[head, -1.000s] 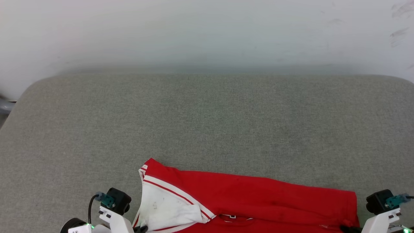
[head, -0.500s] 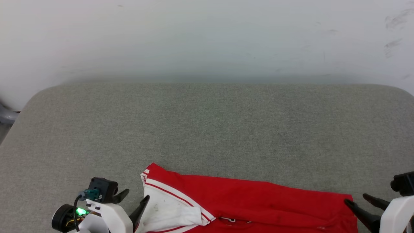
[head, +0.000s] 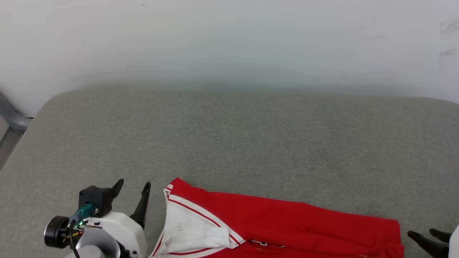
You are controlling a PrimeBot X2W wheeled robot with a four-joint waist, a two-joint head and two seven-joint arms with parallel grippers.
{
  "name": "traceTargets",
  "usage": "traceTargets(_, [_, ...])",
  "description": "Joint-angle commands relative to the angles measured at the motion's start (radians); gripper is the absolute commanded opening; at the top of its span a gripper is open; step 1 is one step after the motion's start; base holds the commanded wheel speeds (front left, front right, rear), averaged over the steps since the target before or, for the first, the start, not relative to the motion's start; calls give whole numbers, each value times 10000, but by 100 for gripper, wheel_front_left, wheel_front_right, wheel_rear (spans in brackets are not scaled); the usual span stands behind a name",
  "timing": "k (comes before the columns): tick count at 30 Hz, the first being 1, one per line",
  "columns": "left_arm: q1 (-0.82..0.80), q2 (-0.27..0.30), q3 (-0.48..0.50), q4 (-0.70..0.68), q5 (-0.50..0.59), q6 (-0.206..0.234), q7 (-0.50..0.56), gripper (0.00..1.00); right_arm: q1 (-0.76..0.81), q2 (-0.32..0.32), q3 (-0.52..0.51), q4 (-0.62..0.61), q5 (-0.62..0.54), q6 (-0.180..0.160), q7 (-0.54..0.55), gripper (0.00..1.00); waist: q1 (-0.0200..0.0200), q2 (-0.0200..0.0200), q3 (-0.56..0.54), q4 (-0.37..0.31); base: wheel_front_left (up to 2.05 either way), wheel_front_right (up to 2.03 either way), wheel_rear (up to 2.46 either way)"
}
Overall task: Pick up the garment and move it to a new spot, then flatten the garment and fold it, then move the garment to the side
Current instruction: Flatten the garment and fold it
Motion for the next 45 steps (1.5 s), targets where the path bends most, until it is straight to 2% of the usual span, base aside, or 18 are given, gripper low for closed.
traceTargets(1, [282,-197,485,-110,391,140,-64,100,-59,42,-2,166,115,-9,73,100,0,0,48,118,0,0,0])
traceTargets(7, [1398,-938,2368,-407,1997,340,-70,100,-131,245,271,742,362,-9,268,100,0,0,215,462,0,0,0])
traceTargets(15, [2865,-2017,4800,-896,4024,164,-71,100,-365,566,780,1355,693,-9,180,100,0,0,545,799,0,0,0])
traceTargets(23, [4172,-3409,6810,-1423,5616,-472,-72,100,-622,971,1775,1676,1044,-8,-8,100,0,0,646,969,0,0,0])
traceTargets(32, [4811,-4713,7835,-1350,7320,-1460,-72,100,-823,1098,2775,2170,1386,-5,-380,100,0,0,607,1064,0,0,0])
traceTargets(33, [4836,-4831,7902,-1325,7490,-1564,-72,100,-847,1068,2856,2192,1411,-5,-433,36,0,0,602,1062,0,0,0])
traceTargets(34, [4843,-4952,7968,-1306,7643,-1669,-72,100,-875,1043,2942,2212,1442,-5,-496,0,0,0,601,1060,0,0,0])
traceTargets(45, [5031,-5844,8724,-1084,8955,-2471,-73,100,-1285,179,3055,2293,1974,-14,-1567,0,0,0,390,842,0,0,0])
